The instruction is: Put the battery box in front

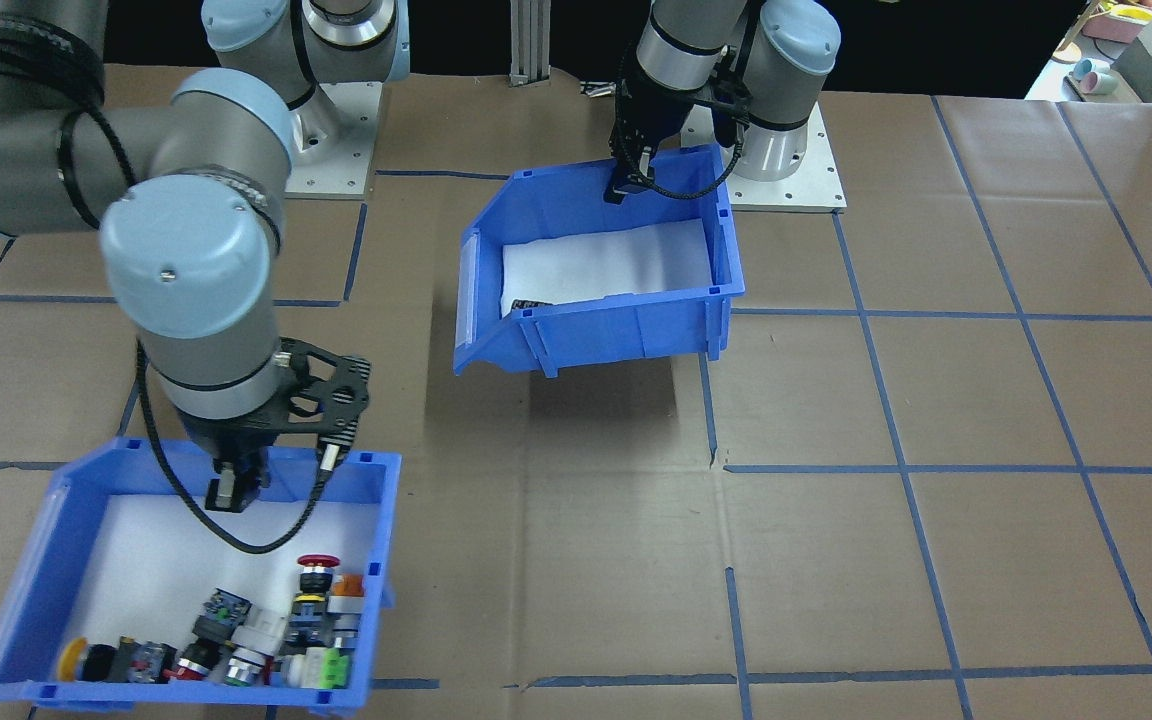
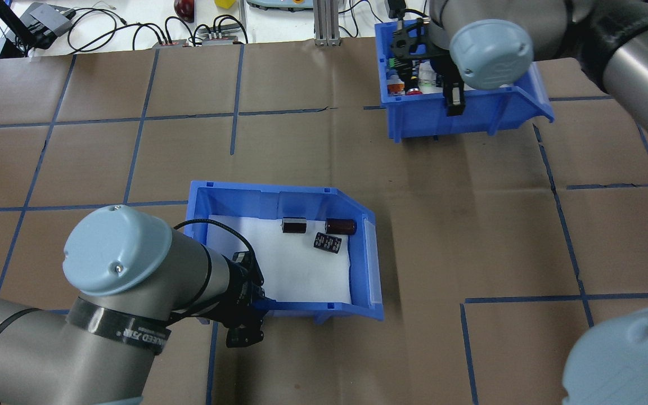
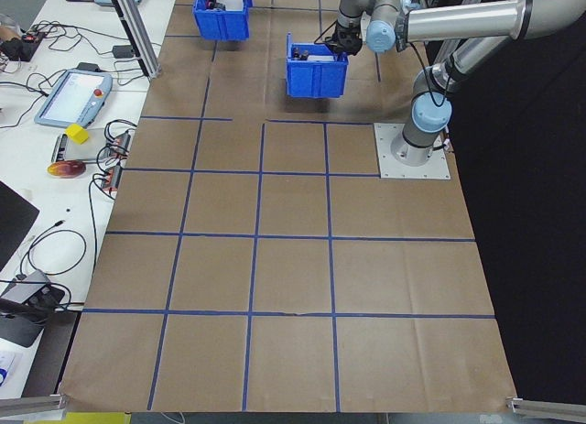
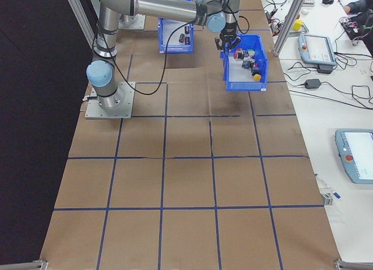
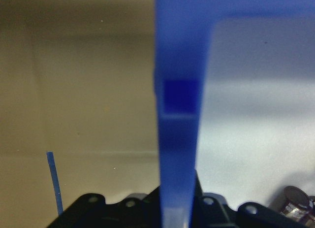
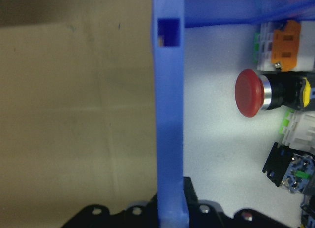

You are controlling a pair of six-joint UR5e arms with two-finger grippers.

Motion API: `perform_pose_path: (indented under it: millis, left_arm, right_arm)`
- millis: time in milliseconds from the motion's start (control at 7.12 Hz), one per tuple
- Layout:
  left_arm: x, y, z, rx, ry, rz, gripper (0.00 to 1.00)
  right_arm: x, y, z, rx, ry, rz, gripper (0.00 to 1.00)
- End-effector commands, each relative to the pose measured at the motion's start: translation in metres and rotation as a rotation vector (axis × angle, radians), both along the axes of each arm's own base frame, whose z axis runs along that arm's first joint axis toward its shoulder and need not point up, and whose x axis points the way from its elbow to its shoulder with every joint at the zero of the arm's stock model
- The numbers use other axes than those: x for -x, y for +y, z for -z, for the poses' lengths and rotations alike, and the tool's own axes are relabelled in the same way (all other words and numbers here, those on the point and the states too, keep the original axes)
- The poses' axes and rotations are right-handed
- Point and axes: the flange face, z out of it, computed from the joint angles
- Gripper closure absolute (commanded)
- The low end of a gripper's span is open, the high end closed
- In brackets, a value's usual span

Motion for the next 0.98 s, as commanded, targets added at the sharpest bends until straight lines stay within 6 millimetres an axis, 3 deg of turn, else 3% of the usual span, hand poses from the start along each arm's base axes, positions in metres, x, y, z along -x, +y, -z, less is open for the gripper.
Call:
perform_pose_path:
  millis: [0, 140, 421, 702, 842]
  left_arm:
    - [-0.022, -0.039, 0.000, 0.008, 0.082, 0.017, 1.00]
    - [-0.020, -0.065, -0.004, 0.007, 0.083, 0.034, 1.00]
    - [-0.007, -0.159, -0.006, -0.004, 0.105, 0.042, 1.00]
    - [0.012, -0.234, 0.017, 0.027, 0.162, 0.044, 1.00]
    - [0.019, -0.264, 0.023, 0.029, 0.187, 0.047, 1.00]
  right_arm:
    - [0.081, 0.026, -0.008, -0.036, 0.000, -0.031, 0.94]
    - [0.107, 0.041, -0.010, -0.050, 0.000, -0.039, 0.94]
    - [0.115, 0.082, -0.014, -0.065, -0.001, -0.032, 0.94]
    - [0.123, 0.116, -0.005, -0.082, -0.039, -0.070, 0.94]
    - [0.142, 0.131, -0.002, -0.089, -0.080, -0.048, 0.94]
